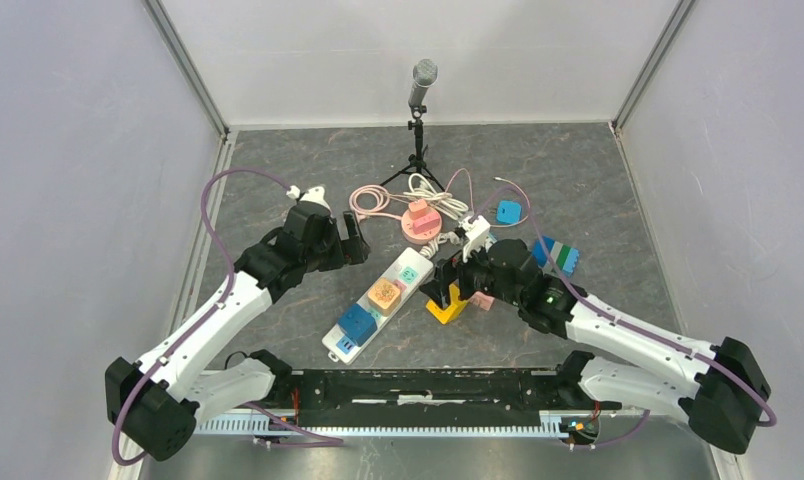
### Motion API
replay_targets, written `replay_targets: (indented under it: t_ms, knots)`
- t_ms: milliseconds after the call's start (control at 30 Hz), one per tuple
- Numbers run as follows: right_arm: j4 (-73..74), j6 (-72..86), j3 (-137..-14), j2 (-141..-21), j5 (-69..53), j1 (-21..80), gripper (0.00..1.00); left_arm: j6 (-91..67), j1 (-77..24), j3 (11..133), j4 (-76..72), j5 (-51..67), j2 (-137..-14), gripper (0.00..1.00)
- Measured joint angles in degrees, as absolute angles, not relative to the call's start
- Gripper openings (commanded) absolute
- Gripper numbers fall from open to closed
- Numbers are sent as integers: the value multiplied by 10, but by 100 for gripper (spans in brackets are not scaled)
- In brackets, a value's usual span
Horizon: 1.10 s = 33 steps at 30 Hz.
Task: Pull the plug off the socket
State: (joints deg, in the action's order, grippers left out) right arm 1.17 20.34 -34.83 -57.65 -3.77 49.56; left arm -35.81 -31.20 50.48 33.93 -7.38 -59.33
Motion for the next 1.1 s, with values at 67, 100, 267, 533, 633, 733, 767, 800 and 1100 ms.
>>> replay_targets:
  t_ms: [67, 100, 267, 533, 633, 733, 767, 800, 1100]
  knots:
    - [-15, 204, -345, -575, -38, 511, 96, -362, -312, 494, 340, -70, -587, 100]
    - [-26, 205, -345, -578, -36, 521, 95, -363, -312, 488, 341, -68, -582, 100]
    - [-70, 204, -363, -656, 7, 598, 94, -369, -312, 437, 348, -23, -539, 98]
    - [-60, 166, -473, -808, 94, 660, 94, -432, -312, 376, 395, 20, -507, 90]
    - [-60, 154, -489, -828, 104, 667, 93, -439, -312, 376, 408, 18, -490, 84]
    - [-57, 143, -491, -842, 114, 669, 93, -444, -312, 376, 420, 7, -478, 80]
    - [-56, 138, -491, -847, 116, 669, 92, -445, -312, 376, 422, 2, -475, 79]
    - [-55, 133, -491, -851, 117, 669, 91, -447, -312, 376, 424, -3, -470, 77]
    - [-50, 110, -494, -900, 114, 669, 69, -473, -312, 376, 446, -13, -422, 78]
